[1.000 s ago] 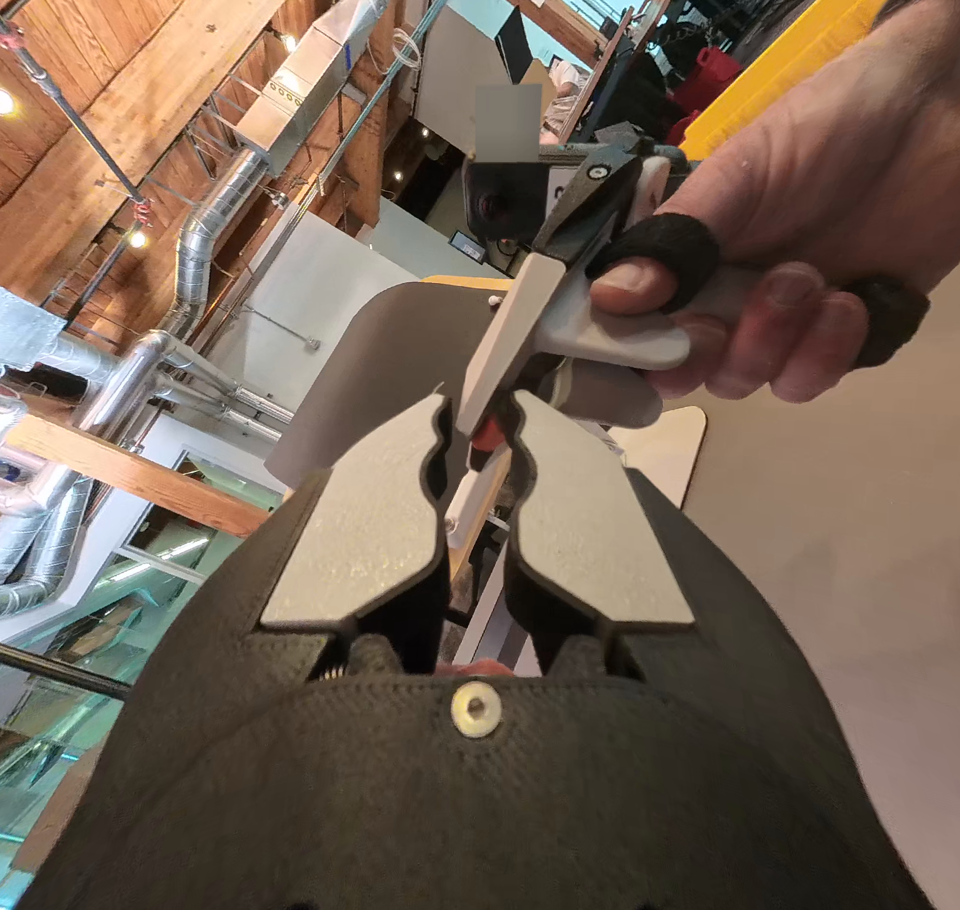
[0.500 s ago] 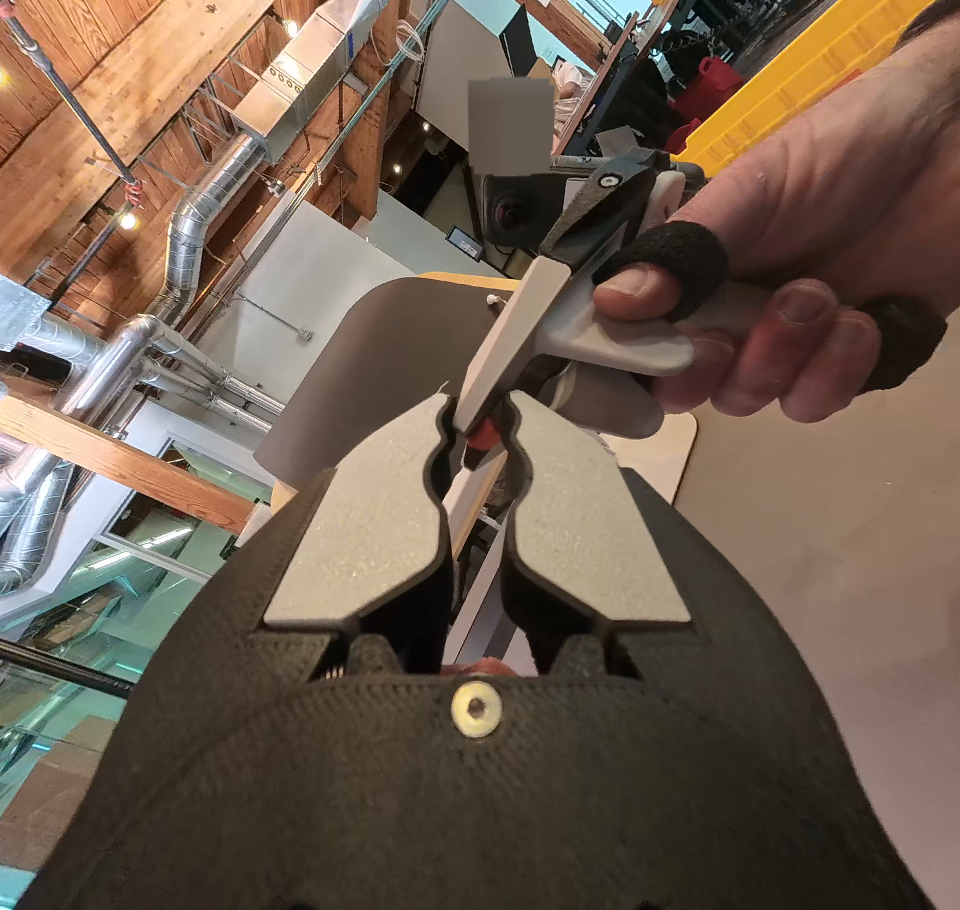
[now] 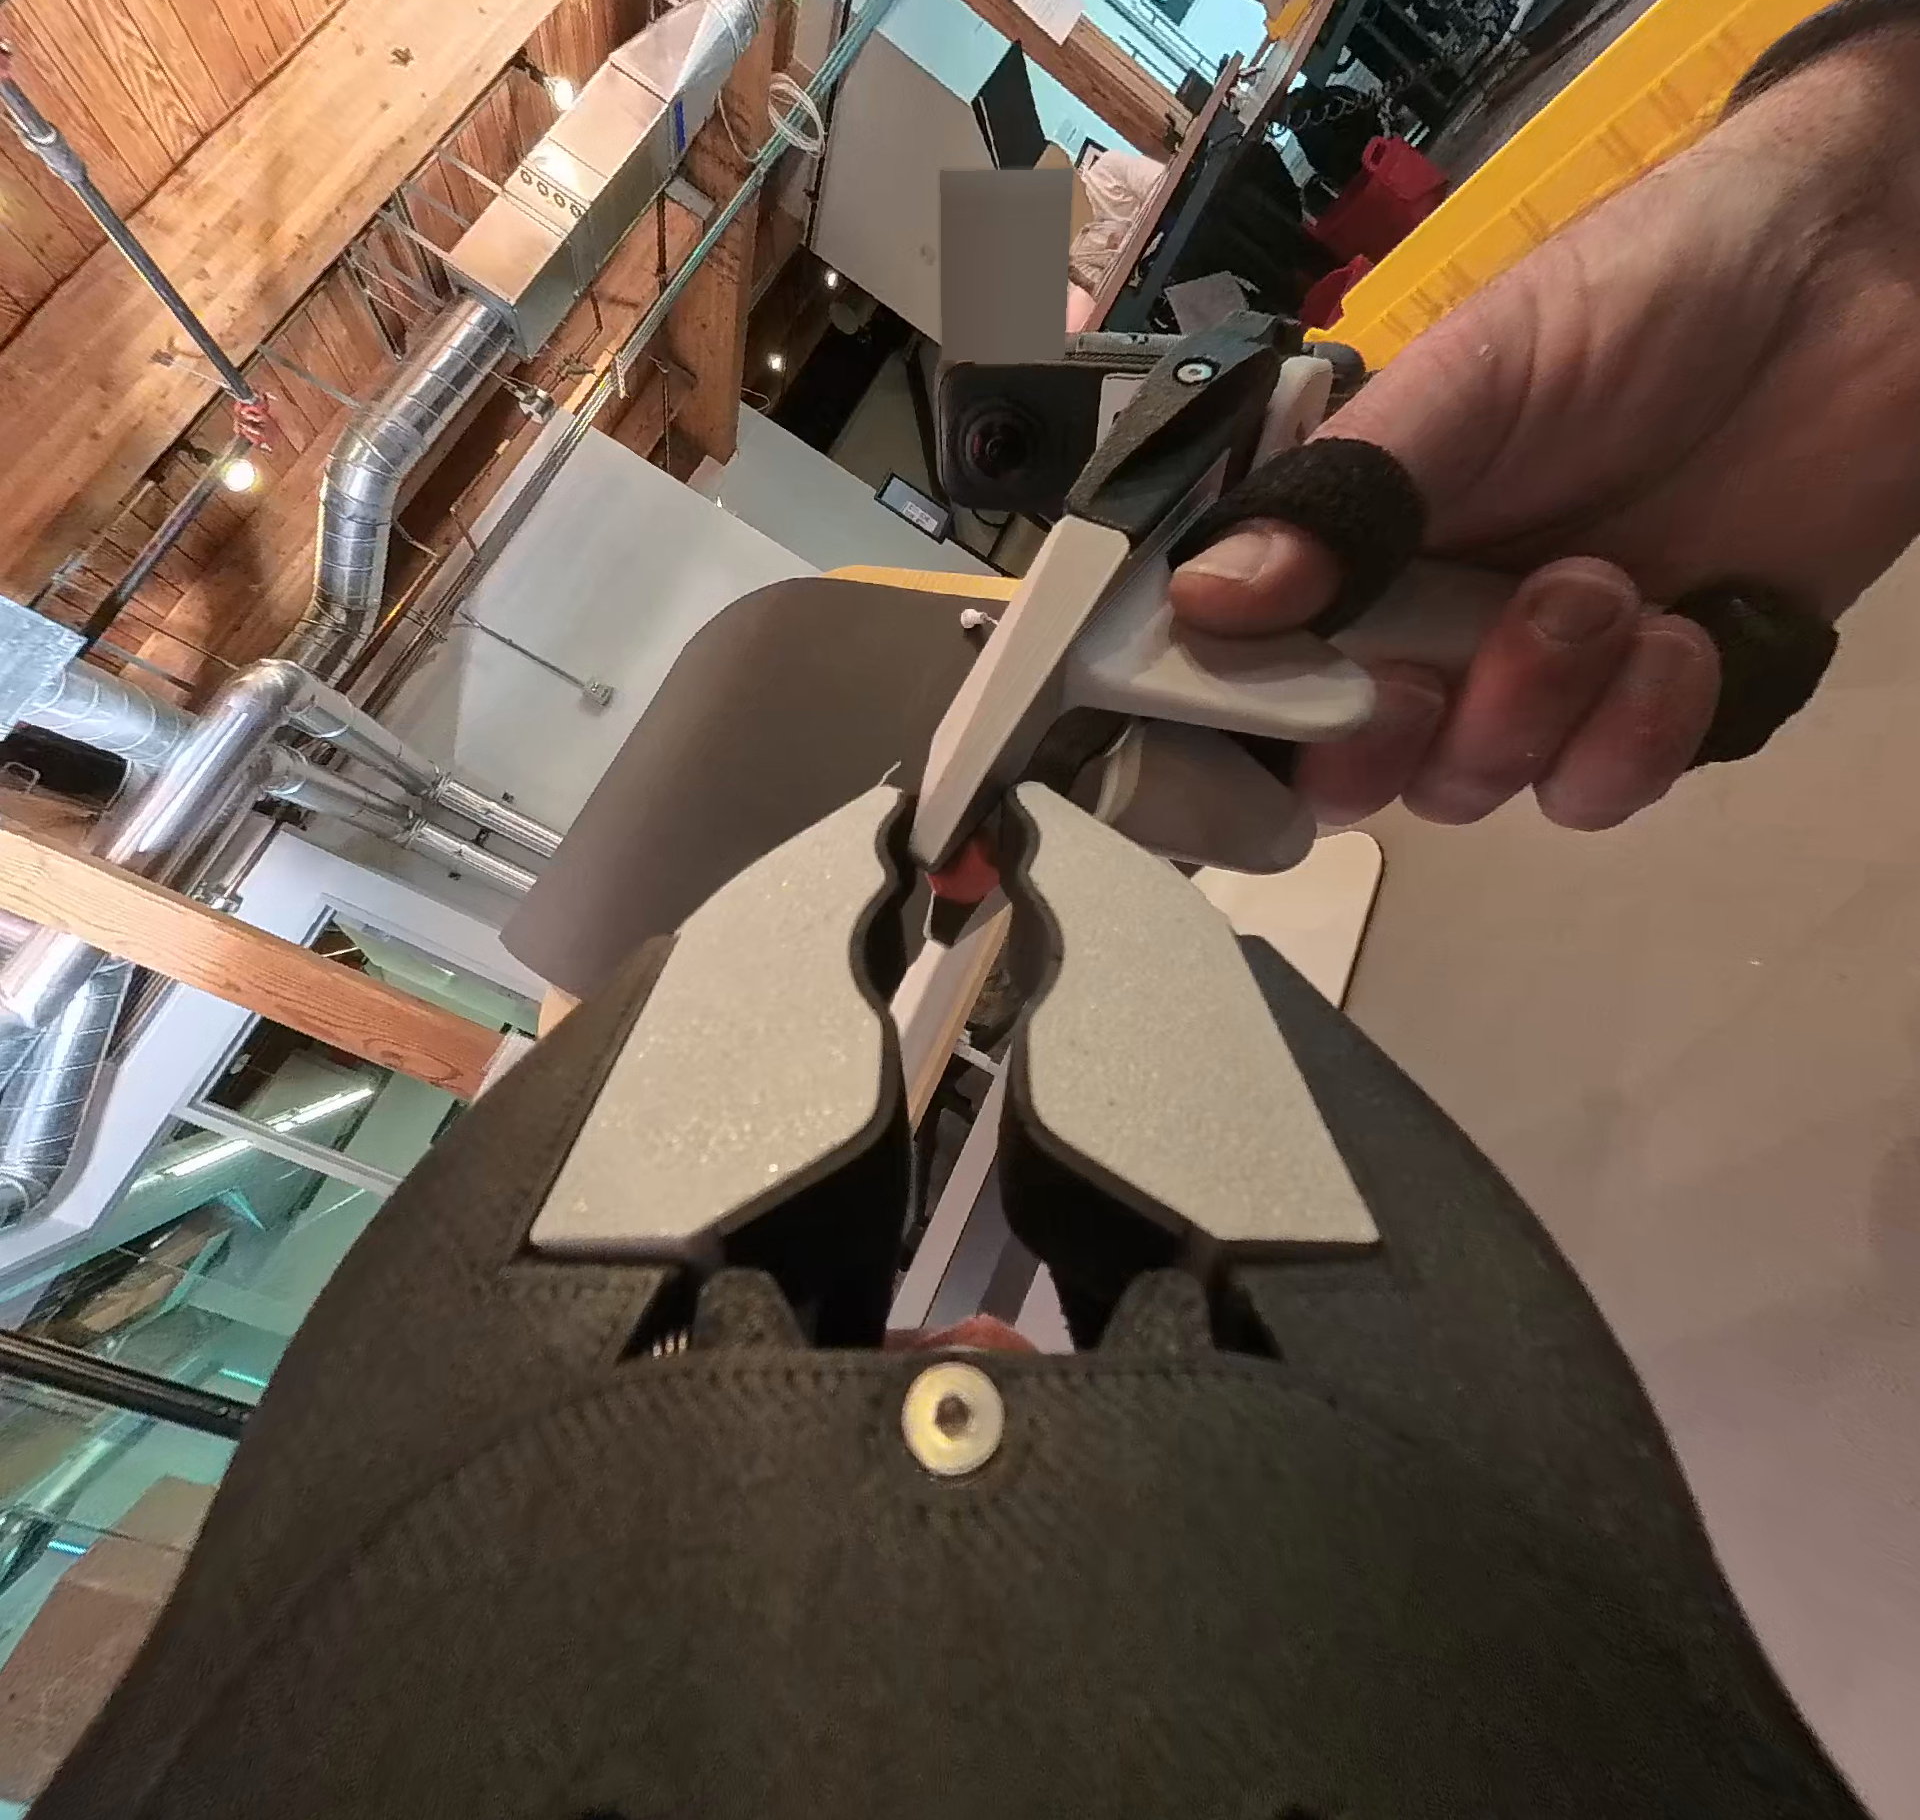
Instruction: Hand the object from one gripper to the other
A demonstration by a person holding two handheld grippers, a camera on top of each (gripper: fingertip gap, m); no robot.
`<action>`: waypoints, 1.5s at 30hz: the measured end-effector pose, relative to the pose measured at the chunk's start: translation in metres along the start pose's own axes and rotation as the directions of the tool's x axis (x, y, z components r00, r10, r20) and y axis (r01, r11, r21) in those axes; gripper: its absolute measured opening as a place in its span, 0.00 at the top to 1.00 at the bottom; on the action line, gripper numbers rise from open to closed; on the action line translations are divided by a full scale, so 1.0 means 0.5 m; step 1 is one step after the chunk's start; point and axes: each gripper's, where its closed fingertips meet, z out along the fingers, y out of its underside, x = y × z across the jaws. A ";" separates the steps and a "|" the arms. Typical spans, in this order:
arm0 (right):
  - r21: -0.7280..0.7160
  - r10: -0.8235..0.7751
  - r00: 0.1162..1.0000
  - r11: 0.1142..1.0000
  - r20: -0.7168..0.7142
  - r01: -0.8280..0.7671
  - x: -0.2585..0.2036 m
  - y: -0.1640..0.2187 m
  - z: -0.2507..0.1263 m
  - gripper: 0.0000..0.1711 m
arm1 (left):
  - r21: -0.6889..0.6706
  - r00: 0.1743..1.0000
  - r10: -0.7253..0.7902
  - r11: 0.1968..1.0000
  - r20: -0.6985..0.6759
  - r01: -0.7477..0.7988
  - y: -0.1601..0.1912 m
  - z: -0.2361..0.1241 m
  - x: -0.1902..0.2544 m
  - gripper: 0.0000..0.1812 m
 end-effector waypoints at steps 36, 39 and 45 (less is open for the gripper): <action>-0.042 0.040 0.997 0.998 0.067 -0.037 -0.021 0.003 -0.011 0.93 | 0.036 0.999 -0.034 0.999 -0.015 0.034 -0.016 0.001 0.007 0.92; -0.057 0.049 0.997 0.997 0.062 -0.045 -0.018 0.004 -0.015 0.91 | 0.038 0.999 -0.038 0.999 -0.019 0.039 -0.016 -0.001 0.006 0.92; -0.082 0.009 1.000 0.997 0.024 -0.007 -0.010 -0.002 -0.032 0.87 | 0.038 0.999 -0.049 0.998 -0.025 0.049 -0.016 -0.001 0.007 0.93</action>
